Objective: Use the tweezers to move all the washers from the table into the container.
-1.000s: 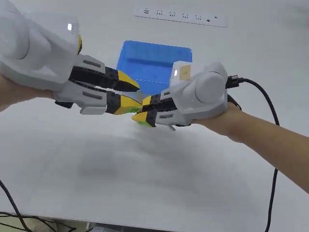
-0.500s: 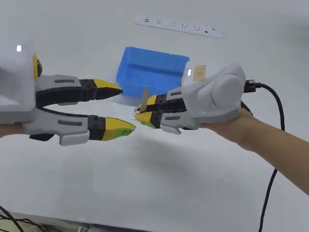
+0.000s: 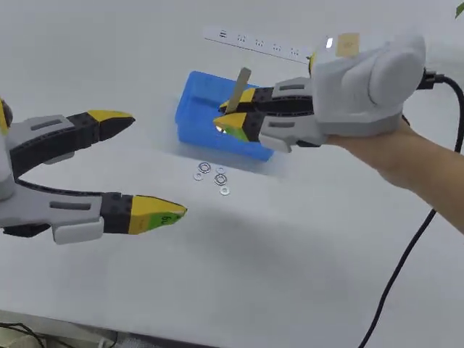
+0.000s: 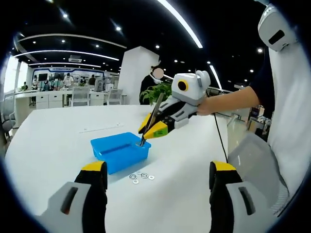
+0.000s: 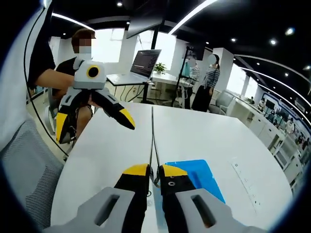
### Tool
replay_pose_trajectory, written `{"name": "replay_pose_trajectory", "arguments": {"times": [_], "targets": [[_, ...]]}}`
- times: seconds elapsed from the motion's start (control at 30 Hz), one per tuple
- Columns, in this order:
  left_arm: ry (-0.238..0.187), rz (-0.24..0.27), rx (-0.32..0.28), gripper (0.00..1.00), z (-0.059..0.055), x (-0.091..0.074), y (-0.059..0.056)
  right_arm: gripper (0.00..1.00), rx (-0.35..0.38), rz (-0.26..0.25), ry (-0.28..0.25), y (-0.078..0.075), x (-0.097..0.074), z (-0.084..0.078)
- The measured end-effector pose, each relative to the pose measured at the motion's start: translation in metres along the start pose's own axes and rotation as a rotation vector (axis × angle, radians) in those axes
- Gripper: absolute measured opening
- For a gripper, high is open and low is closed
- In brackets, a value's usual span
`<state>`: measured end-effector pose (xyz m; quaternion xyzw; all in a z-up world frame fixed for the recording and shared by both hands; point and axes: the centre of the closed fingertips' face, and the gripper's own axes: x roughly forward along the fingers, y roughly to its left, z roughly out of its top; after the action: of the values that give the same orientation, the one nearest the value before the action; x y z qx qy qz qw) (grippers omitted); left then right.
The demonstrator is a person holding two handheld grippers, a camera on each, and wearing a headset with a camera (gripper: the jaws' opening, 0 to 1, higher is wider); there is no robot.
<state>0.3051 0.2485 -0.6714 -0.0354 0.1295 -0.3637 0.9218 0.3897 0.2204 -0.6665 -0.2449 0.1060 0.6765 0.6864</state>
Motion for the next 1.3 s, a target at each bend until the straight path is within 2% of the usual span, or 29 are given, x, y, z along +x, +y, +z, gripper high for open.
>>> {"name": "replay_pose_trajectory", "arguments": {"times": [0.03,0.1,0.23,0.37,0.43,0.5,0.63,0.8,0.9,0.97,1.07,1.3], "targets": [[-0.007,0.01,-0.002,0.99,0.0,0.001,-0.001,0.09,-0.004,-0.005,0.003,-0.005,0.0,0.0],[-0.036,0.017,-0.033,1.0,0.003,0.001,-0.003,0.09,-0.018,-0.014,0.014,-0.017,0.001,-0.002],[-0.01,0.032,-0.013,1.0,-0.002,-0.001,-0.003,0.09,-0.028,-0.031,0.039,-0.038,0.007,-0.014],[-0.002,0.045,-0.019,1.0,-0.006,-0.005,-0.002,0.09,0.02,-0.042,0.047,-0.055,0.021,-0.031],[-0.026,0.082,-0.023,1.0,-0.004,-0.009,0.003,0.09,0.036,-0.041,0.052,-0.06,0.029,-0.042],[-0.028,0.101,-0.04,1.0,-0.005,-0.012,0.006,0.09,0.055,-0.044,0.055,-0.064,0.036,-0.052],[-0.018,0.119,-0.05,1.0,-0.009,-0.015,0.01,0.1,0.084,-0.037,0.066,-0.064,0.046,-0.066],[0.003,0.123,-0.063,1.0,-0.016,-0.016,0.007,0.1,0.097,-0.02,0.084,-0.059,0.053,-0.078],[0.027,0.132,-0.069,1.0,-0.022,-0.018,0.005,0.1,0.097,-0.018,0.084,-0.057,0.055,-0.081],[0.025,0.137,-0.083,1.0,-0.024,-0.019,0.004,0.1,0.117,-0.02,0.076,-0.057,0.055,-0.081],[0.01,0.148,-0.092,1.0,-0.023,-0.02,0.002,0.1,0.131,-0.021,0.071,-0.057,0.056,-0.08],[0.019,0.157,-0.096,1.0,-0.024,-0.021,0.008,0.1,0.131,-0.027,0.077,-0.058,0.056,-0.08]]}}
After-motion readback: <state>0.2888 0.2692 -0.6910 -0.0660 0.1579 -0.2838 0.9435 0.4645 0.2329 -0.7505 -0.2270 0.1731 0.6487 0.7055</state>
